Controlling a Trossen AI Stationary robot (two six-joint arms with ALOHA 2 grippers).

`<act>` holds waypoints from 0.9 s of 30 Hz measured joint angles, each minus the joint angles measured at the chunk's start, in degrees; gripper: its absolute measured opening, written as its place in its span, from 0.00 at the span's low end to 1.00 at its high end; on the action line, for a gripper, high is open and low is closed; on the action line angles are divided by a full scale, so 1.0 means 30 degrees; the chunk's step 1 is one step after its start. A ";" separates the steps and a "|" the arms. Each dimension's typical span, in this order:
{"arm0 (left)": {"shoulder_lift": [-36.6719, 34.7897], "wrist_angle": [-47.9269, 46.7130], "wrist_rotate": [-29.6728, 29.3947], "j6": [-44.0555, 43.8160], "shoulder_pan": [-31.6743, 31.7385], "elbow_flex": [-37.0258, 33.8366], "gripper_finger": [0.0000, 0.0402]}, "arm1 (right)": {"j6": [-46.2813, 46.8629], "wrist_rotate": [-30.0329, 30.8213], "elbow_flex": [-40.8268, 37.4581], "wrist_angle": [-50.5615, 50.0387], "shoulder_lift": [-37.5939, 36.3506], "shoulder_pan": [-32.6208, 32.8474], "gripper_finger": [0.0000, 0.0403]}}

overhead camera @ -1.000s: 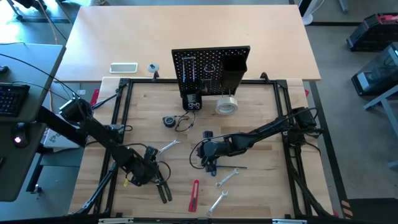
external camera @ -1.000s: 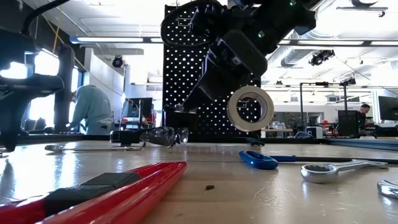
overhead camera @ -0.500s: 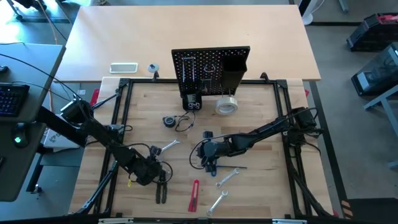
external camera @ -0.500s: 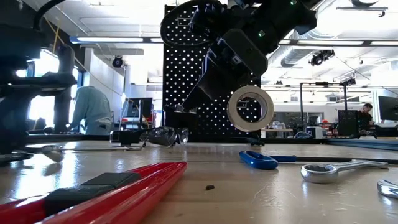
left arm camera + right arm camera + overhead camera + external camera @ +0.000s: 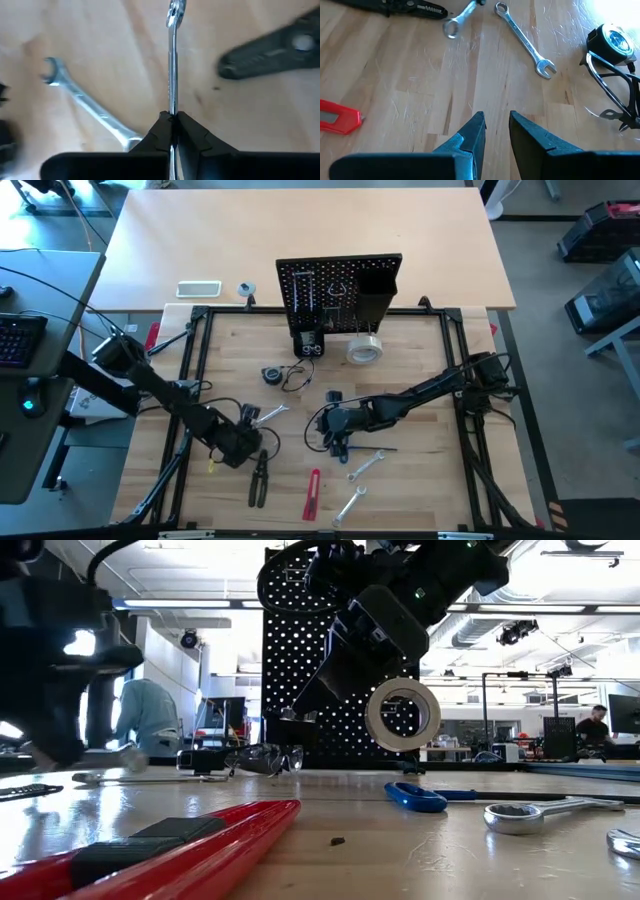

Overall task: Hang tools onto peg board
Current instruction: Hang the middle left wrench on the pegboard

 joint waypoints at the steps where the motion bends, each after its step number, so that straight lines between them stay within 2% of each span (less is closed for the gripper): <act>1: -0.0135 0.0060 -0.0278 0.0172 0.0155 0.0000 0.00 | 0.0000 0.0005 0.0000 0.0001 0.0000 0.0000 0.20; 5: -0.0818 0.0754 -0.1371 0.1017 0.0896 0.0007 0.00 | -0.0049 0.0327 0.0000 -0.0006 0.0000 0.0000 0.20; 14: -0.3095 0.4396 -0.3073 0.4239 0.2716 0.0044 0.00 | -0.0146 0.1249 0.0000 -0.0509 -0.0183 -0.0001 0.20; 19: -0.4379 0.5581 -0.3090 0.6057 0.4066 0.0073 0.00 | -0.0114 0.3419 0.0000 -0.2492 -0.1377 0.0007 0.20; 27: -0.5261 0.7144 -0.2142 0.8324 0.6264 0.0073 0.00 | 0.0220 0.4646 0.0000 -0.5456 -0.3715 0.0015 0.20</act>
